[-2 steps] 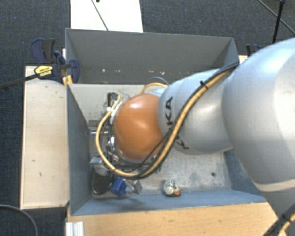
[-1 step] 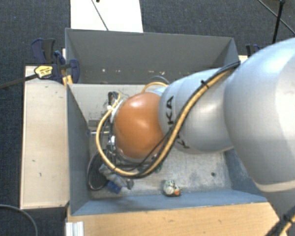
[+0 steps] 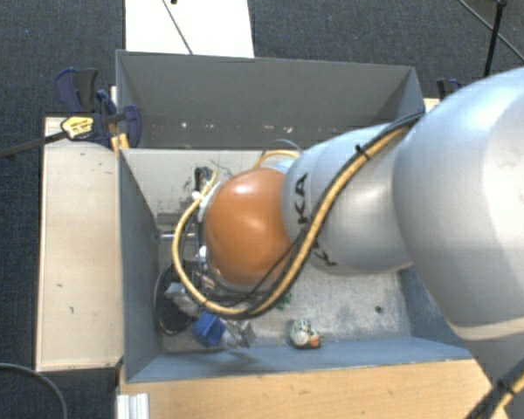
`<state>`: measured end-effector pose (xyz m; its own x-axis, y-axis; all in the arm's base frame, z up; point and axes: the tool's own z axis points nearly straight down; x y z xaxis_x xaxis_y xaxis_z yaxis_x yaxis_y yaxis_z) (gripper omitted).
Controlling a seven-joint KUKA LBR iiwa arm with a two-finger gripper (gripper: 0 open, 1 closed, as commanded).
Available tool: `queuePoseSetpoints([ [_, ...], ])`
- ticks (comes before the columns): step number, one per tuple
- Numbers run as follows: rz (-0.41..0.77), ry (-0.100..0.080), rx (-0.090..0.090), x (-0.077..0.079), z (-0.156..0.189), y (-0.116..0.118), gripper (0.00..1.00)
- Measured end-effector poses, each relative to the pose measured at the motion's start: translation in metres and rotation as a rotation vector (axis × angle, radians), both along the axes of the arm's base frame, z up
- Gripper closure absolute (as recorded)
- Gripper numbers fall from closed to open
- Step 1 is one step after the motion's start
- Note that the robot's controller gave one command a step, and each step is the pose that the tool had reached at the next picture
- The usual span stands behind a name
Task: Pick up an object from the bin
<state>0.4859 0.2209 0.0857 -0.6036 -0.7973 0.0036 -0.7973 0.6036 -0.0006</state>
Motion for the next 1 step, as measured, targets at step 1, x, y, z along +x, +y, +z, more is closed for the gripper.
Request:
queuePoseSetpoints([
  [1, -0.002, -0.003, 0.003, 0.0007, 0.0013, 0.0013, 1.0],
])
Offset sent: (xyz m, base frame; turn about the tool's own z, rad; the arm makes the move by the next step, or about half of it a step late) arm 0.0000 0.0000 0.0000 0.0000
